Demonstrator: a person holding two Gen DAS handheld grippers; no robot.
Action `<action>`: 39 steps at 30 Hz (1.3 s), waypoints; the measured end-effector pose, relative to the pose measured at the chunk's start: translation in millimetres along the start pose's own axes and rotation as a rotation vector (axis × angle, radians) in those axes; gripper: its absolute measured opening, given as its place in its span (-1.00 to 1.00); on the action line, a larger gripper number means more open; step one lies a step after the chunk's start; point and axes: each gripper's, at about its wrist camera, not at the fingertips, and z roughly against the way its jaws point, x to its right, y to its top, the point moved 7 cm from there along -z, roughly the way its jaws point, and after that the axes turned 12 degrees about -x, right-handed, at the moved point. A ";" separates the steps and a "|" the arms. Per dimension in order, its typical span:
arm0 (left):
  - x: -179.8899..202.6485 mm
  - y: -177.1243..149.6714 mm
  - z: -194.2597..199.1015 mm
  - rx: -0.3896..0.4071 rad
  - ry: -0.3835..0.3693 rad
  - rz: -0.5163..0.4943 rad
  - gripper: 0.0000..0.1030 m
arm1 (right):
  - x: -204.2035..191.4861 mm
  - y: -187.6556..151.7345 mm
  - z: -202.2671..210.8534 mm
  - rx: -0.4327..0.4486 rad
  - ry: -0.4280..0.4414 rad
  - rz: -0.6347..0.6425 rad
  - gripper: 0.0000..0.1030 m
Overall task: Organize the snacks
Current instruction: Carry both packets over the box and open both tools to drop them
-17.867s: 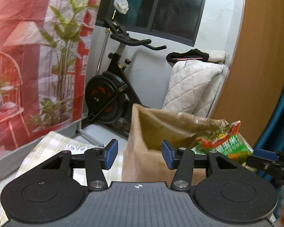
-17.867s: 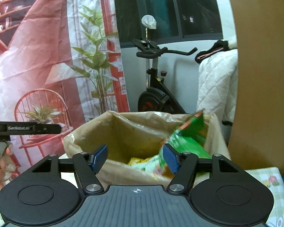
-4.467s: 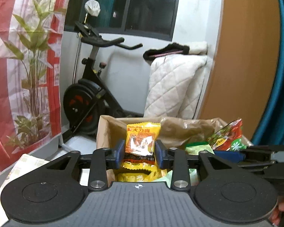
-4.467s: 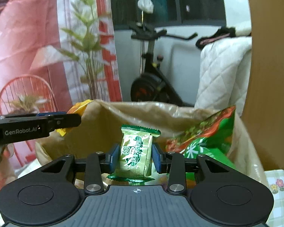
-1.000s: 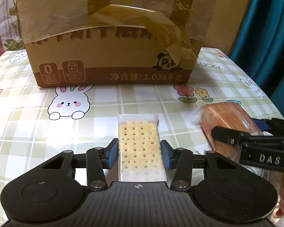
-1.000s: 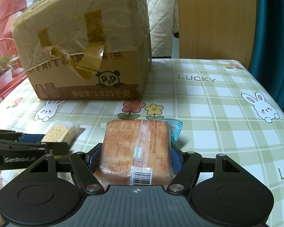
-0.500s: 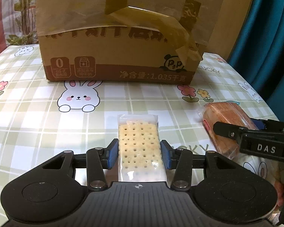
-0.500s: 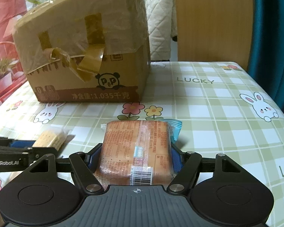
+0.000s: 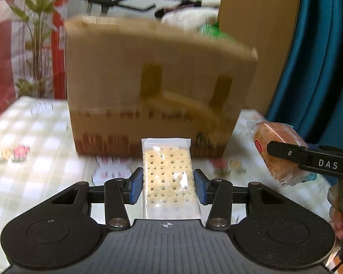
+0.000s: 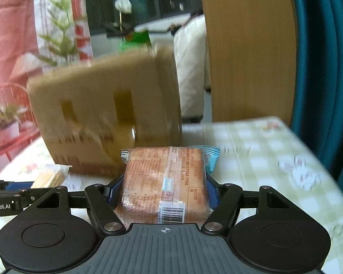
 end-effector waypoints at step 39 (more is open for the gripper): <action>-98.0 206.3 -17.9 0.150 0.037 0.034 0.21 | -138.9 211.2 -90.6 0.041 0.030 0.352 0.49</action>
